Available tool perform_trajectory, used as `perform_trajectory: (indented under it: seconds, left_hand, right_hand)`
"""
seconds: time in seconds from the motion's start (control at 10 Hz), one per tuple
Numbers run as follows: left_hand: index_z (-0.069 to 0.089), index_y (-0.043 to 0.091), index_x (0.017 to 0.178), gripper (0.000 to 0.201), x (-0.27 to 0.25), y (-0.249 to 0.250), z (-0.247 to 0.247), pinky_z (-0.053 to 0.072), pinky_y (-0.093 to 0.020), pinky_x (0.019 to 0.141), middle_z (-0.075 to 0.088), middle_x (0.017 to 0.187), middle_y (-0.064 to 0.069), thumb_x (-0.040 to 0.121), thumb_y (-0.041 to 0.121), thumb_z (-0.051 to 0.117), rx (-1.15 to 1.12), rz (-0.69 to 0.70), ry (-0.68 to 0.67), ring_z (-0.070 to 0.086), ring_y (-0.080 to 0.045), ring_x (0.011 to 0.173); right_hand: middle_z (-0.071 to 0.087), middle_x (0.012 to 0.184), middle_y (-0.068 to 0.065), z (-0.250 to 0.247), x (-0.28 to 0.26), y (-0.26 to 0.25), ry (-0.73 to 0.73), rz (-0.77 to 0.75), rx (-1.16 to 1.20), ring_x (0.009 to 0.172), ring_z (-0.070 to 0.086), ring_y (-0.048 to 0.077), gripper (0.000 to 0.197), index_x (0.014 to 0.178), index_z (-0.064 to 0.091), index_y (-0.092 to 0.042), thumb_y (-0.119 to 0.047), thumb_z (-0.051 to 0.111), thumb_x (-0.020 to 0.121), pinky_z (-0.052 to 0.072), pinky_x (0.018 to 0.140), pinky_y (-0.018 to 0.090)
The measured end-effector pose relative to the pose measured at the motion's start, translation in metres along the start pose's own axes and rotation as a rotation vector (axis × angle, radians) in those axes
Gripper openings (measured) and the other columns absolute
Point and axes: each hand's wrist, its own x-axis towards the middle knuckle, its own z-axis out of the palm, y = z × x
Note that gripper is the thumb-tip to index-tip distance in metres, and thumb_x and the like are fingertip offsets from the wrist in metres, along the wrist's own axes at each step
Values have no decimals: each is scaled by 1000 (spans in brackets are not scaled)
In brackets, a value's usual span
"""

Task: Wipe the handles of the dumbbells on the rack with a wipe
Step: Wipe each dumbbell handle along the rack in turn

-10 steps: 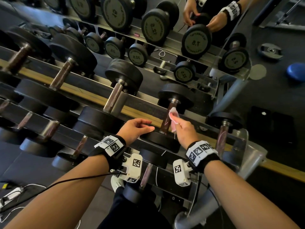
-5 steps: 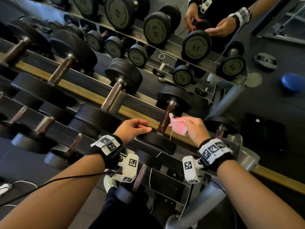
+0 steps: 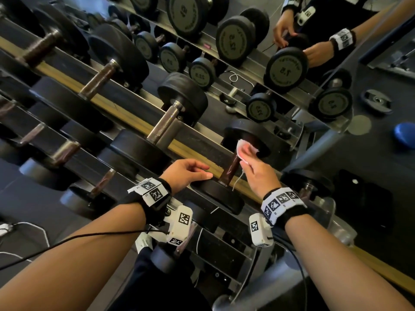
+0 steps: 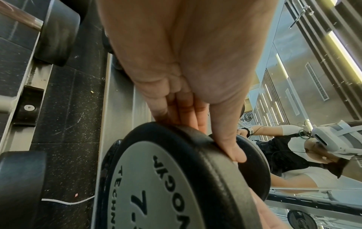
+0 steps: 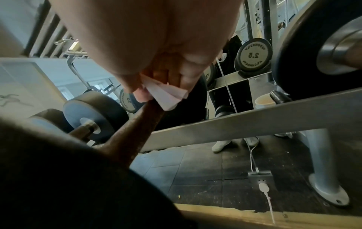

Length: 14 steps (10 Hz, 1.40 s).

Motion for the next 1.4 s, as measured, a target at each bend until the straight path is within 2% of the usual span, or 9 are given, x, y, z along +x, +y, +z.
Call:
perform_trajectory:
  seconds: [0.2, 0.4, 0.5, 0.6, 0.7, 0.8, 0.9, 1.1, 1.4]
  left_hand:
    - [72, 26, 98, 27, 1, 2, 1, 45, -43, 107, 76, 86, 5, 73, 29, 83, 19, -6, 15, 70, -7, 88]
    - [71, 27, 100, 28, 0, 2, 0, 43, -42, 108, 76, 88, 7, 75, 32, 81, 39, -15, 2, 70, -4, 87]
    - [71, 29, 99, 26, -1, 2, 0, 43, -38, 106, 76, 89, 6, 75, 32, 81, 49, -12, 12, 70, -1, 85]
    - [71, 30, 98, 25, -1, 3, 1, 47, -31, 95, 76, 90, 4, 75, 32, 82, 49, -11, 19, 70, -1, 82]
    - [70, 31, 98, 24, -1, 3, 1, 44, -25, 87, 76, 88, 8, 76, 31, 81, 47, -14, 14, 69, 2, 80]
    - [70, 31, 99, 24, -1, 4, 0, 44, -33, 101, 76, 90, 7, 77, 30, 80, 44, -22, 11, 70, -1, 85]
    - [70, 29, 99, 23, -2, 4, 1, 43, -38, 106, 76, 89, 8, 77, 29, 80, 34, -29, 5, 70, 0, 85]
    - [71, 31, 95, 22, -1, 5, 1, 46, -40, 105, 76, 88, 6, 75, 29, 82, 30, -22, 20, 71, -5, 86]
    - [72, 25, 96, 23, 0, 5, 3, 50, -24, 85, 74, 80, 8, 76, 23, 82, 1, 3, 32, 70, -2, 78]
  right_hand:
    - [49, 146, -4, -3, -12, -4, -184, -380, -136, 138, 31, -10, 37, 140, 50, -27, -23, 39, 104, 23, 114, 13]
    - [37, 152, 9, -27, 13, -21, -248, -404, -539, 142, 35, 16, 51, 148, 38, -13, 0, 43, 99, 19, 111, 15]
    - [37, 130, 24, -20, 1, -26, -313, -576, -862, 128, 38, 34, 43, 134, 48, -4, -3, 40, 91, 29, 113, 39]
    - [24, 148, 4, -19, -13, -29, -313, -537, -1257, 142, 34, 13, 49, 143, 36, -46, -26, 29, 98, 22, 116, 25]
    - [20, 162, -12, -30, -8, -35, -464, -510, -883, 148, 21, 6, 49, 146, 31, -47, -22, 31, 104, 11, 119, 17]
    - [17, 164, 1, -40, 12, -30, -517, -457, -788, 149, 21, 27, 55, 152, 34, -23, -6, 40, 100, 22, 121, 42]
    - [17, 164, 8, -40, 24, -33, -454, -240, -811, 148, 26, 24, 72, 157, 15, -15, -2, 51, 96, 27, 119, 38]
    - [-6, 165, 9, -27, -8, -38, -625, -450, -910, 152, -4, 19, 72, 154, -4, -5, -4, 42, 100, -2, 122, 28]
    - [8, 165, 9, -25, -4, -24, -527, -402, -722, 153, 7, 20, 69, 156, 7, -8, -4, 45, 99, 6, 123, 31]
